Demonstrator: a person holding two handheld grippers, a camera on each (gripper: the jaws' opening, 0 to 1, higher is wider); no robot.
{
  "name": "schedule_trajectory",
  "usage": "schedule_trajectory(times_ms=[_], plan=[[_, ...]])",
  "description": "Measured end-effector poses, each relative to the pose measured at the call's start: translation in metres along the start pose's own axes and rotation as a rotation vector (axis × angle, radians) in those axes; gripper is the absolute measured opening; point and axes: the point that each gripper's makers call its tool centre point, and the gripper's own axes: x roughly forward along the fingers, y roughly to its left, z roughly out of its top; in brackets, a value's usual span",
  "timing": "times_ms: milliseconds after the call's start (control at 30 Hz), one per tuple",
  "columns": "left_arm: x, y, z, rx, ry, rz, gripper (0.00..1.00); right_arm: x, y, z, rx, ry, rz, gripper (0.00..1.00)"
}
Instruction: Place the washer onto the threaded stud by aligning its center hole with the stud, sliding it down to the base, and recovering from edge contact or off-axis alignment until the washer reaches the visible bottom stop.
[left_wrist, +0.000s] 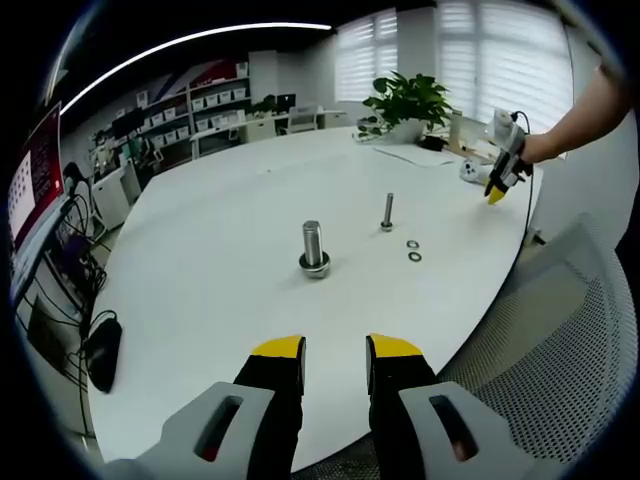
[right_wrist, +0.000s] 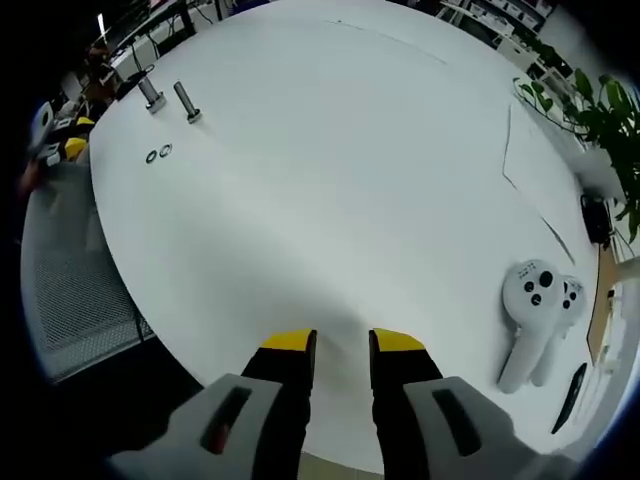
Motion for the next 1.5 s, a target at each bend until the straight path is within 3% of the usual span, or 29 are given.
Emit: schedule_trajectory(times_ms=[467, 1067, 1300, 1500], plan=[[0.0, -0.001, 0.0, -0.002, 0.006, -0.002, 0.22, -0.002, -0.02, -0.025, 0.077, 0.021, -0.018, 0.24], [0.001, -0.001, -0.002, 0.0, 0.02, -0.005, 0.22, 0.012, -0.026, -0.032, 0.094, 0.06, 0.012, 0.21], [0.002, -0.001, -0.003, 0.003, 0.022, -0.003, 0.21, 0.015, -0.029, -0.029, 0.162, 0.037, 0.028, 0.19], [0.001, -0.001, -0.003, 0.0, 0.024, -0.002, 0.21, 0.013, -0.03, -0.03, 0.139, 0.047, 0.024, 0.16]])
